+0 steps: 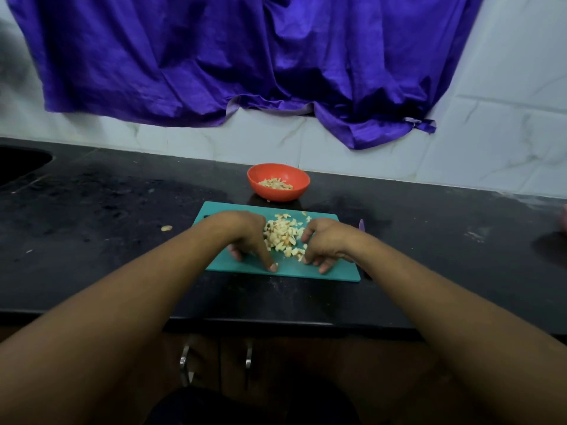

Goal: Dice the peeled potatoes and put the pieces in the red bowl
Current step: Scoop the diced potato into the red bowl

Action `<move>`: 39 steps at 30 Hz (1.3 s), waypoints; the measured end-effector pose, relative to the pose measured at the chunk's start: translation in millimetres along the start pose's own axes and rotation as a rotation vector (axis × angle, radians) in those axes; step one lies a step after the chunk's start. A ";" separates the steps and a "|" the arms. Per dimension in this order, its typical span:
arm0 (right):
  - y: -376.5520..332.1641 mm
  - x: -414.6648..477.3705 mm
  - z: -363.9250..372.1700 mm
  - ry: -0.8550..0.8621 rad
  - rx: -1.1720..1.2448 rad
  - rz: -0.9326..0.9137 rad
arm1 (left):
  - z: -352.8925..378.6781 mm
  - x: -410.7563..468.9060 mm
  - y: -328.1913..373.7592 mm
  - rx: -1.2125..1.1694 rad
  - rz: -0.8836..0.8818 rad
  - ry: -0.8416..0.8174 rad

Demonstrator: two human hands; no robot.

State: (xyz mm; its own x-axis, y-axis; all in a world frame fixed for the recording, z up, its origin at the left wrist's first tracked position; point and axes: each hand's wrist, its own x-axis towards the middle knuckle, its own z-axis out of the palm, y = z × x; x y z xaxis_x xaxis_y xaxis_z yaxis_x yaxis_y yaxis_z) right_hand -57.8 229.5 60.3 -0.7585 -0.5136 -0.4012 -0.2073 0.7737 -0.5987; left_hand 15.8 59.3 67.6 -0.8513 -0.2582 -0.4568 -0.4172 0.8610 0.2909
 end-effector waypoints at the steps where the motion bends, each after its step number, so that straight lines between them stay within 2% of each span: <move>1: -4.2 1.9 4.1 0.025 0.028 -0.005 | 0.6 0.4 1.9 0.007 -0.003 0.015; 6: -6.7 16.6 -1.0 0.050 0.425 -0.041 | 3.0 12.5 -4.8 -0.192 0.013 0.189; 7: -3.2 17.6 -8.2 0.048 0.436 -0.052 | 2.9 13.2 -7.9 -0.250 0.011 0.200; 9: 6.3 18.9 -23.9 0.040 0.287 -0.053 | 0.3 11.5 -12.8 -0.325 0.017 0.161; 12: 16.0 22.0 -39.4 -0.033 0.012 0.038 | -7.0 10.3 -11.5 -0.246 0.004 0.059; 15: 6.0 25.8 -35.3 -0.091 -0.126 0.065 | -11.1 17.4 -0.6 -0.202 -0.010 0.004; 23: -34.0 41.2 -7.9 -0.144 -0.138 -0.036 | -9.2 34.4 19.0 -0.329 0.040 0.029; 29: -29.6 49.1 -5.6 -0.130 0.229 -0.009 | -5.1 36.4 20.9 -0.497 0.039 0.079; 35: -15.8 51.0 -13.1 -0.236 0.890 0.087 | -14.6 34.3 25.4 -0.637 0.023 0.068; 39: -9.7 52.3 -14.0 -0.259 1.176 0.120 | -25.0 32.8 30.7 -0.649 0.036 0.100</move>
State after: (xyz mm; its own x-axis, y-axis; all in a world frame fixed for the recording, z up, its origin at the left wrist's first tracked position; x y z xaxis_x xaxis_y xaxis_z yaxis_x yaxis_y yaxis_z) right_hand -104.1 200.3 54.8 -0.5602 -0.6248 -0.5439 0.6464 0.0809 -0.7587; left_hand -32.9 66.4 82.6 -0.8809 -0.3004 -0.3656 -0.4680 0.4391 0.7669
